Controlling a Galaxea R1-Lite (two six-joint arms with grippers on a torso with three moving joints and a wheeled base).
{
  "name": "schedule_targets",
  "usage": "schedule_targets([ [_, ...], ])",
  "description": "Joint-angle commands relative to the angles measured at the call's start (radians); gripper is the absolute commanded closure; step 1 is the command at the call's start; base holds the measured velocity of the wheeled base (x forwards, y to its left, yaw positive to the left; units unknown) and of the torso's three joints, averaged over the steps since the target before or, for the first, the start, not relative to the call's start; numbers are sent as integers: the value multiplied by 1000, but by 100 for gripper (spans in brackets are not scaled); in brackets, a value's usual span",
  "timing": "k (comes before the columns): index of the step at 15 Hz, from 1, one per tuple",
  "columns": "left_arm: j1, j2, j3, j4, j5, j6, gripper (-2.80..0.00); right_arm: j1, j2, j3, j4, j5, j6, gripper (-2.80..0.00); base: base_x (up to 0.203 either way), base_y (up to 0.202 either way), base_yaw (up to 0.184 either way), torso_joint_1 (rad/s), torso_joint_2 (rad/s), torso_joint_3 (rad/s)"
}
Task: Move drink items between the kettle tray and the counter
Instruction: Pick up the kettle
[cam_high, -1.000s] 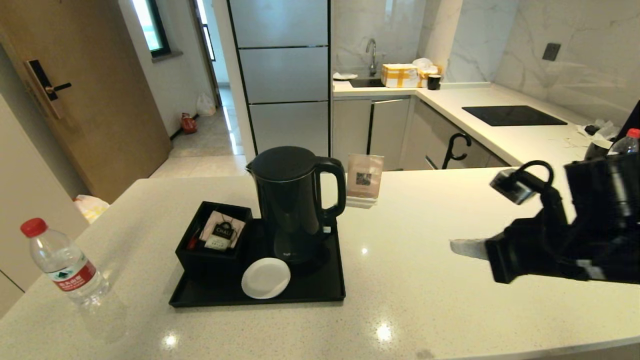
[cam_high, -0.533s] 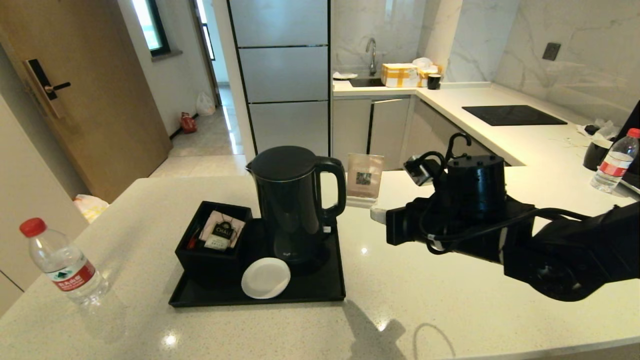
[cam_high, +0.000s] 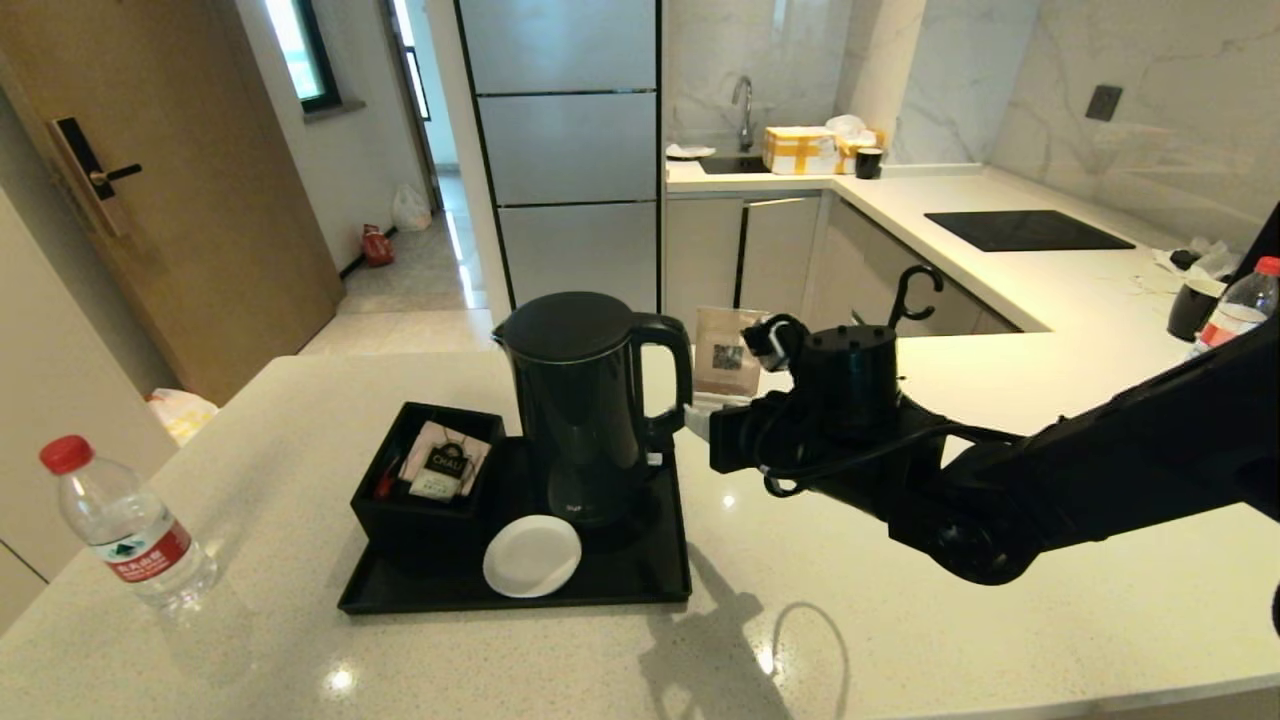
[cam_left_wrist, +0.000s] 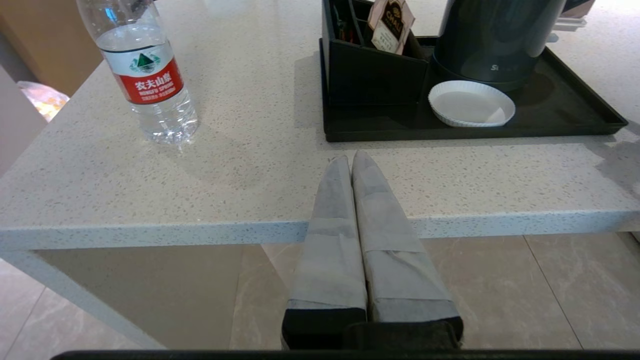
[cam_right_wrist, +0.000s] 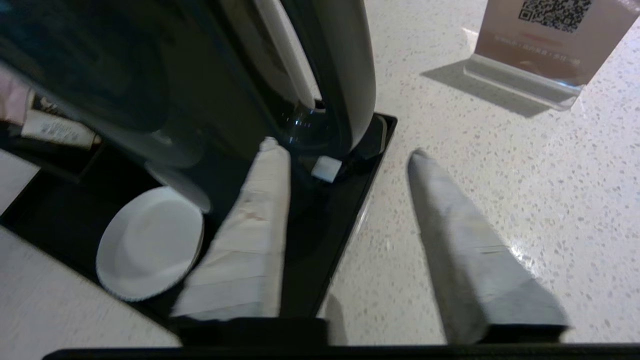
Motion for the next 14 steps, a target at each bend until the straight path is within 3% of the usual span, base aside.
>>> schedule_targets([
  [1,2,0,-2,1,0,0,0,9,51,-47,-4,-21,1,-280,0,0,0,0,0,0],
  [5,1,0,-2,1,0,1,0,19,102,-94,-14,-65,1,-280,0,0,0,0,0,0],
  [8,0,0,0,1,0,0,0,18,156,-180,-14,-151,4,-280,0,0,0,0,0,0],
  [14,0,0,0,-1,0,0,0,18,222,-286,-14,-208,1,-280,0,0,0,0,0,0],
])
